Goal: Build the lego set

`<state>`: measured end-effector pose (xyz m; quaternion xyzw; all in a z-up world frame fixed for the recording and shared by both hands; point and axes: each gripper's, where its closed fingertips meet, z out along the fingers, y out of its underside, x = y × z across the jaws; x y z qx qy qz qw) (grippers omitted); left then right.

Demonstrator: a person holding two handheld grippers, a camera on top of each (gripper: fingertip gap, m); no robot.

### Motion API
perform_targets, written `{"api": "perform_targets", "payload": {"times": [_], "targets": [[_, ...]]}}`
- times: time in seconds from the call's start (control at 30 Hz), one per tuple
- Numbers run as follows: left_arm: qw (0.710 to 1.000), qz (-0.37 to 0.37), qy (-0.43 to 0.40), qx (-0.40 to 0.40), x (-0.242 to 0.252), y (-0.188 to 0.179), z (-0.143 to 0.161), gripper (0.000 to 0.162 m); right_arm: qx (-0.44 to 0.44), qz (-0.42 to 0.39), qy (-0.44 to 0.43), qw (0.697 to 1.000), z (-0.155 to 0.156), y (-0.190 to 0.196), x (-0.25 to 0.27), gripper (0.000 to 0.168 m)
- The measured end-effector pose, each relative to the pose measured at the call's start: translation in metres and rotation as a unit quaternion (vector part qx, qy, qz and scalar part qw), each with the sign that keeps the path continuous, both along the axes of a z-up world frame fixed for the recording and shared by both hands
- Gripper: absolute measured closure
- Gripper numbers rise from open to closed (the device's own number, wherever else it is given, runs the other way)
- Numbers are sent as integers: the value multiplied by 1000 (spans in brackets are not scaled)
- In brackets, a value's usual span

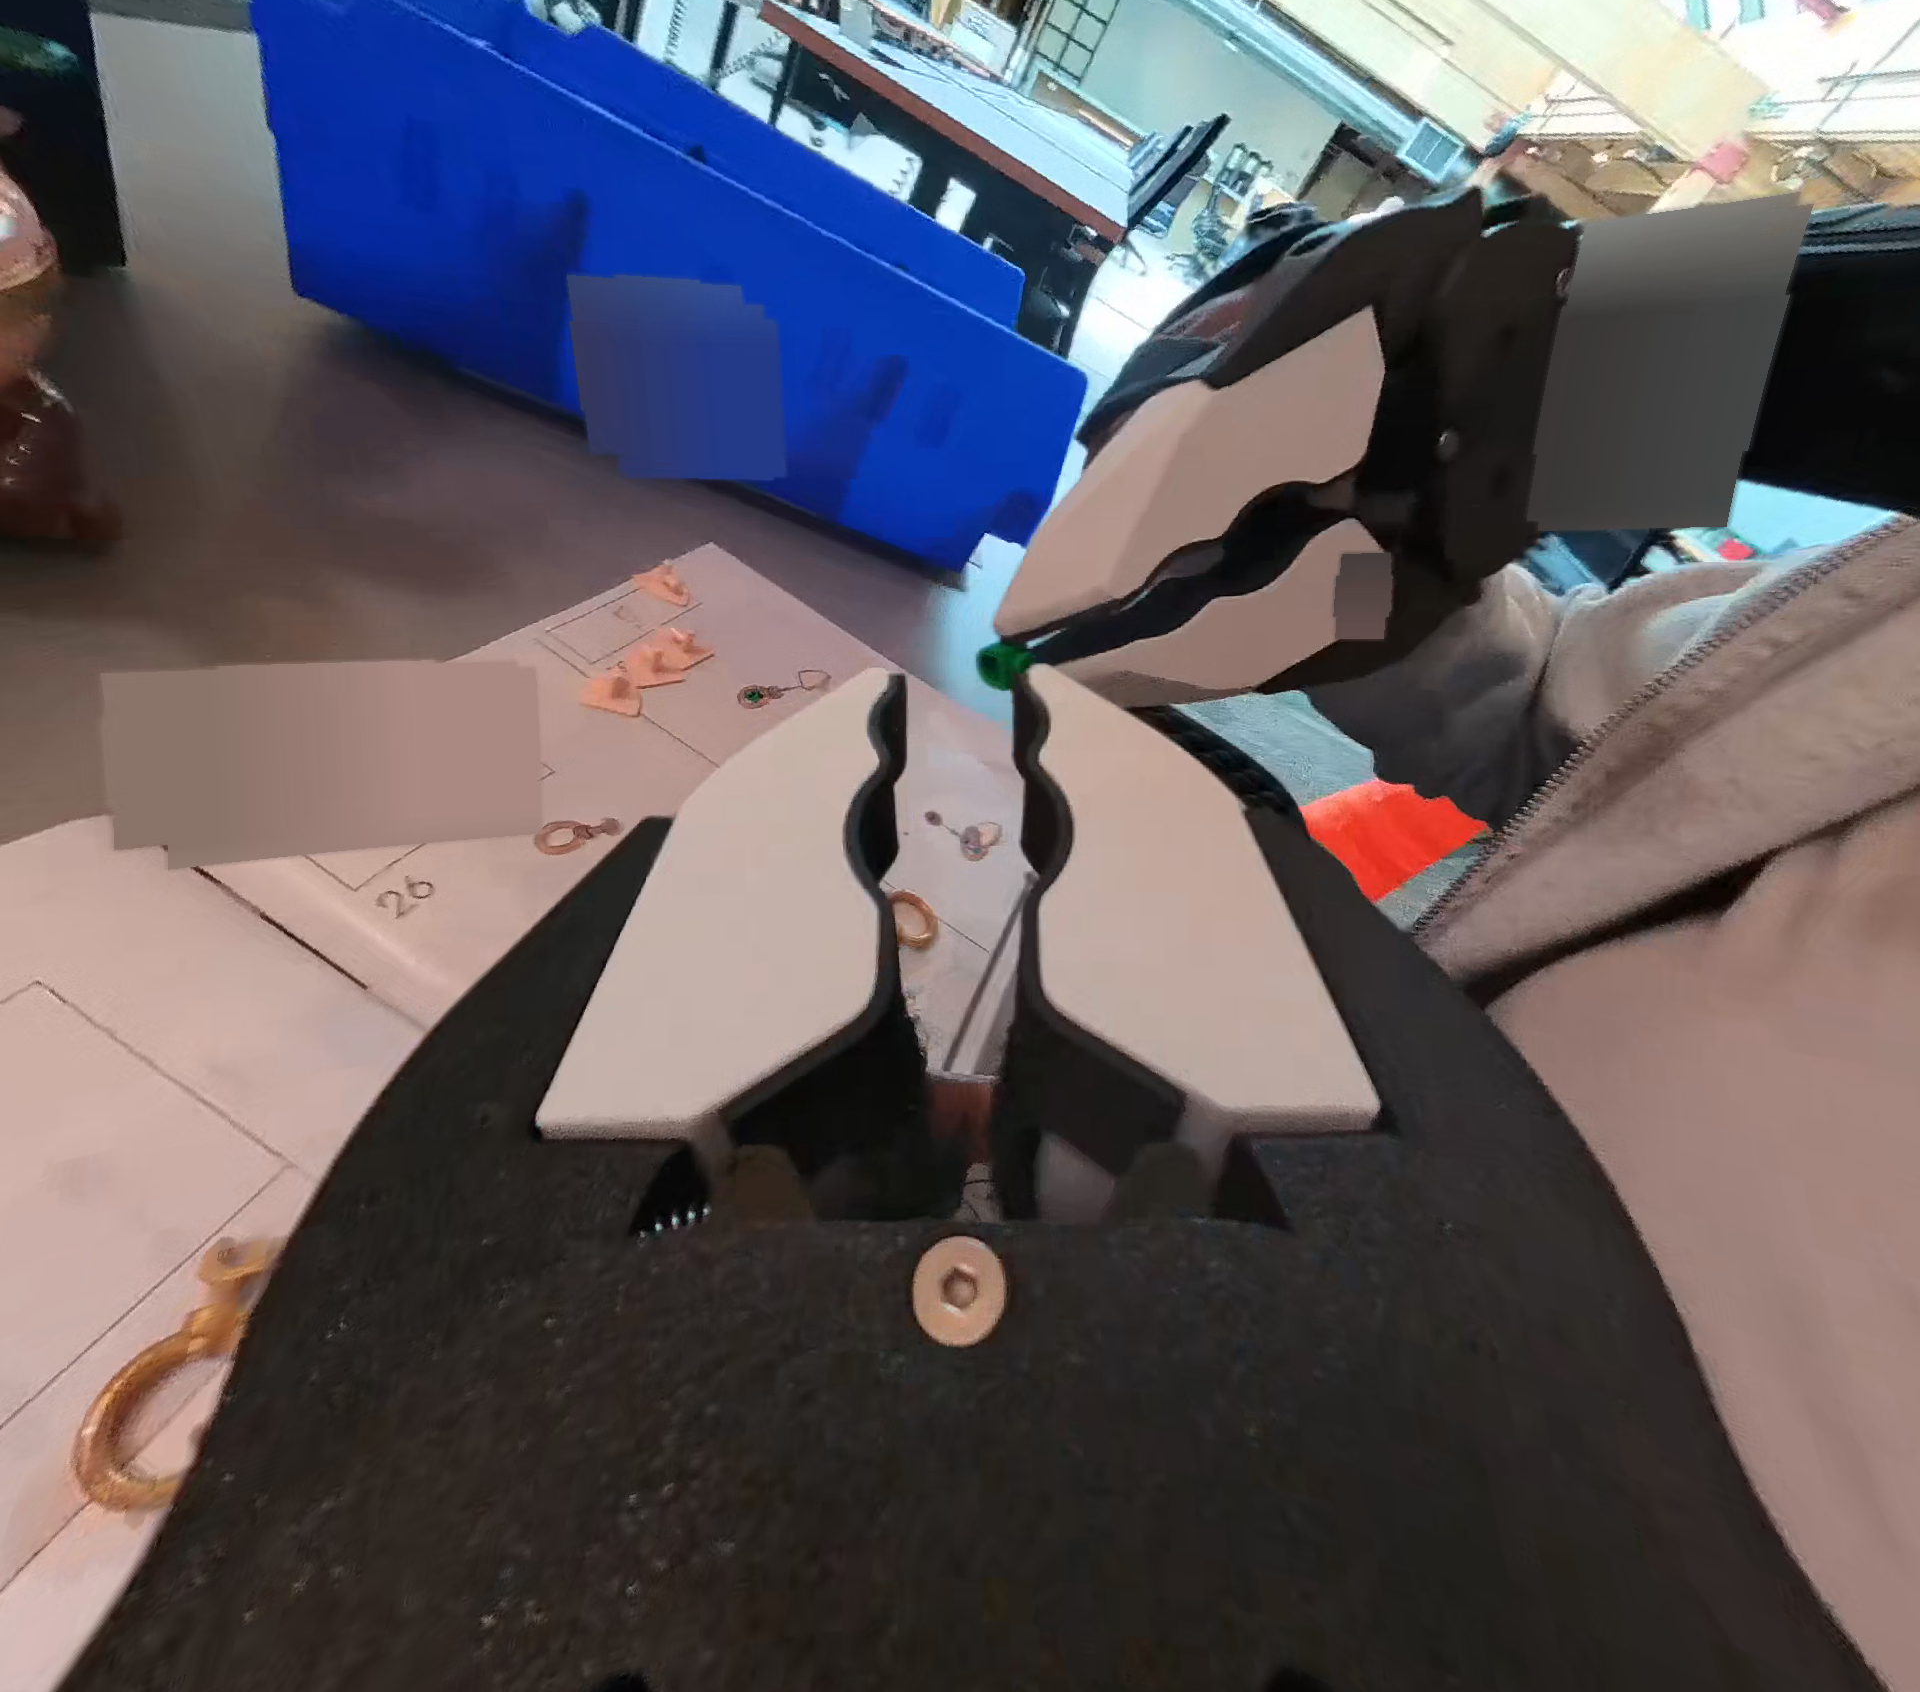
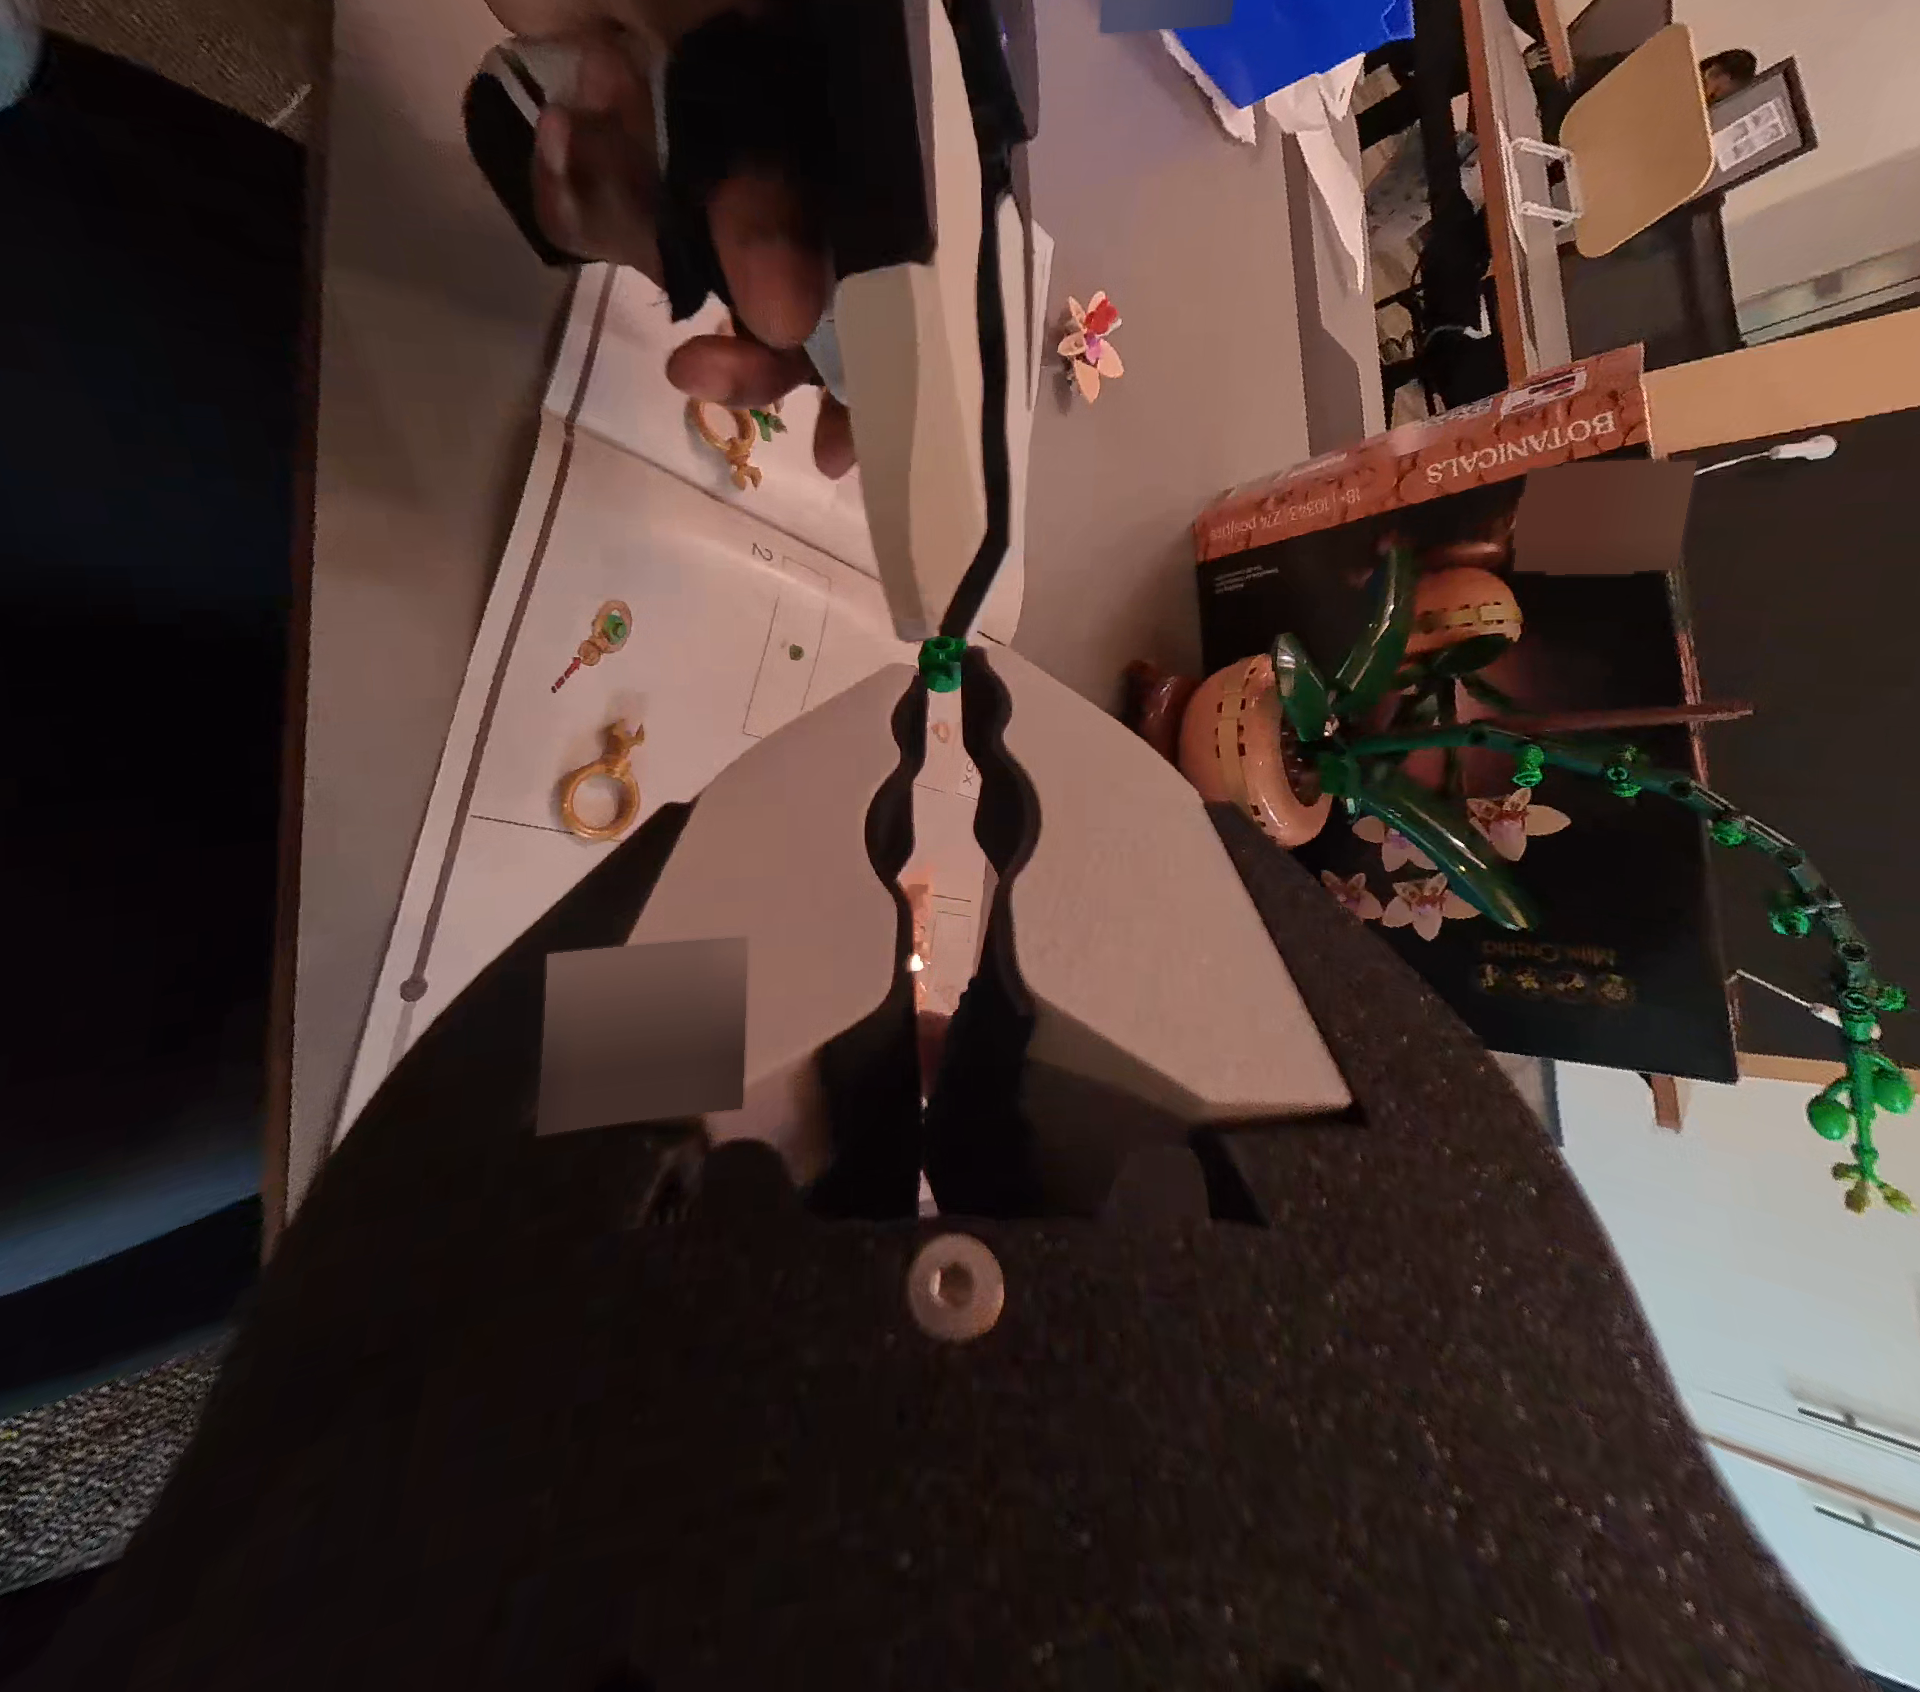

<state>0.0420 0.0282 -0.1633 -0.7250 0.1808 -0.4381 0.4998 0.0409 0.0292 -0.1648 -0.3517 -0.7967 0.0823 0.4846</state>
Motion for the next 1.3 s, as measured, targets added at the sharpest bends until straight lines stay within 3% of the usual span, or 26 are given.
{"api": "perform_targets", "payload": {"times": [0.1, 0.3, 0.47, 0.6, 0.87, 0.97, 1.0, 1.03, 1.1, 1.2, 1.3], "targets": [[1000, -20, -18, -14, 7, -3, -1, 140, 10, 1, -8, 1000, -1, -2, -2, 162], [998, -31, -54, -7, 7, -5, 6, 156, 0, 7, -13, 1000, -1, -6, -2, 161], [975, -77, -207, -37, 0, -13, 27, 156, -119, 29, 59, 991, 18, -12, -1, 154], [954, -113, -272, -58, 2, -19, 36, 157, -179, 51, 107, 977, 29, -15, -2, 157], [947, -126, -287, -69, 3, -21, 37, 157, -183, 74, 120, 973, 30, -20, -3, 161], [957, -139, -246, -65, 6, -25, 30, 156, -228, 61, 103, 966, 25, -20, 1, 162], [966, -143, -206, -54, 6, -27, 25, 148, -257, 43, 94, 961, 21, -18, 4, 162], [978, -141, -146, -35, 5, -29, 17, 140, -292, 19, 76, 953, 13, -16, 9, 162], [991, -129, 15, 15, -1, -32, -8, 138, -376, -48, 34, 925, -11, -13, 20, 162], [967, -143, 201, 55, -6, -37, -43, 140, -447, -126, -15, 886, -51, -13, 32, 162], [950, -170, 261, 34, 0, -35, -65, 143, -460, -161, -43, 872, -74, -12, 33, 162]]}}
